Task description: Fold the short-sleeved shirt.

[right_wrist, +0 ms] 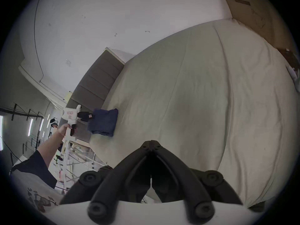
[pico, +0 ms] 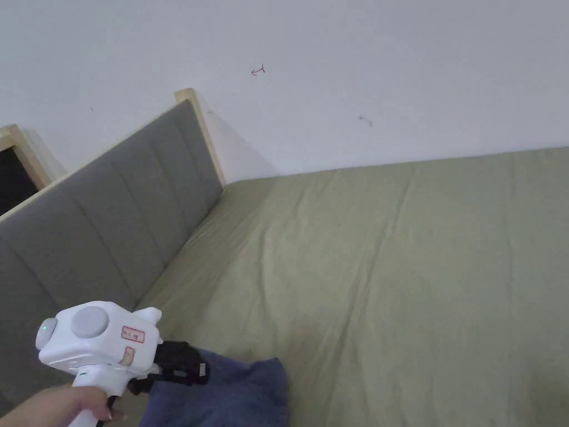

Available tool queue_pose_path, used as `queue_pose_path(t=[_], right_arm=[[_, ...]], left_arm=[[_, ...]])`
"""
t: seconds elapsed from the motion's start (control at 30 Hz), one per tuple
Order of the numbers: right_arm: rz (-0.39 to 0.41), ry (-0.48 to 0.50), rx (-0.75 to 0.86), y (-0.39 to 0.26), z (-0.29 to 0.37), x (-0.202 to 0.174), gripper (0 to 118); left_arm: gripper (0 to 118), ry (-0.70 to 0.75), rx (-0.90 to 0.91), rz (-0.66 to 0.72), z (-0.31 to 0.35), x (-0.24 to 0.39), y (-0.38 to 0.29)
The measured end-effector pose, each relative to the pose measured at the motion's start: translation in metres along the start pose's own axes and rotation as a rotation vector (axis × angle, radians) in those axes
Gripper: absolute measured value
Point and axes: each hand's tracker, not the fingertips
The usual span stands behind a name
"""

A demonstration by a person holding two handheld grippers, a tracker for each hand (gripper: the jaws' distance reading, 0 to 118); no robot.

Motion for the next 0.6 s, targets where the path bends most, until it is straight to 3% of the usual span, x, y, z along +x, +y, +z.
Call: queue_pose_path(t=[0.07, 0.2, 0.33, 0.43, 0.47, 0.5, 0.53, 0.57, 0.6], right_arm=[[-0.017, 0.013, -0.002, 0.0, -0.003, -0.003, 0], [-0.026, 0.036, -0.011, 0.001, -0.006, -0.001, 0], [0.017, -0.003, -0.017, 0.003, -0.006, 0.002, 0], [0.031, -0.008, -0.006, 0.003, -0.001, 0.003, 0], [0.034, -0.005, 0.0, 0.004, 0.001, 0.003, 0], [0.035, -0.005, 0.007, 0.005, 0.004, 0.004, 0], [0.036, -0.009, 0.017, 0.004, 0.006, 0.001, 0], [0.038, -0.017, 0.031, 0.006, 0.009, 0.0, 0], [0.042, -0.027, 0.047, 0.007, 0.013, -0.001, 0]], left_arm=[[93, 0.077, -0.014, 0.068, -0.001, -0.019, -0.006], [93, 0.206, 0.069, 0.015, 0.013, -0.031, -0.023], [94, 0.225, 0.087, 0.05, 0.027, -0.023, -0.037], [97, 0.19, 0.202, 0.068, 0.038, 0.009, -0.041], [92, 0.18, 0.22, 0.063, 0.042, 0.031, -0.046], [79, 0.19, 0.259, 0.046, 0.043, 0.05, -0.045], [57, 0.172, 0.296, 0.03, 0.046, 0.073, -0.051], [23, 0.119, 0.336, 0.0, 0.048, 0.097, -0.057], [11, 0.047, 0.338, -0.023, 0.04, 0.059, -0.041]])
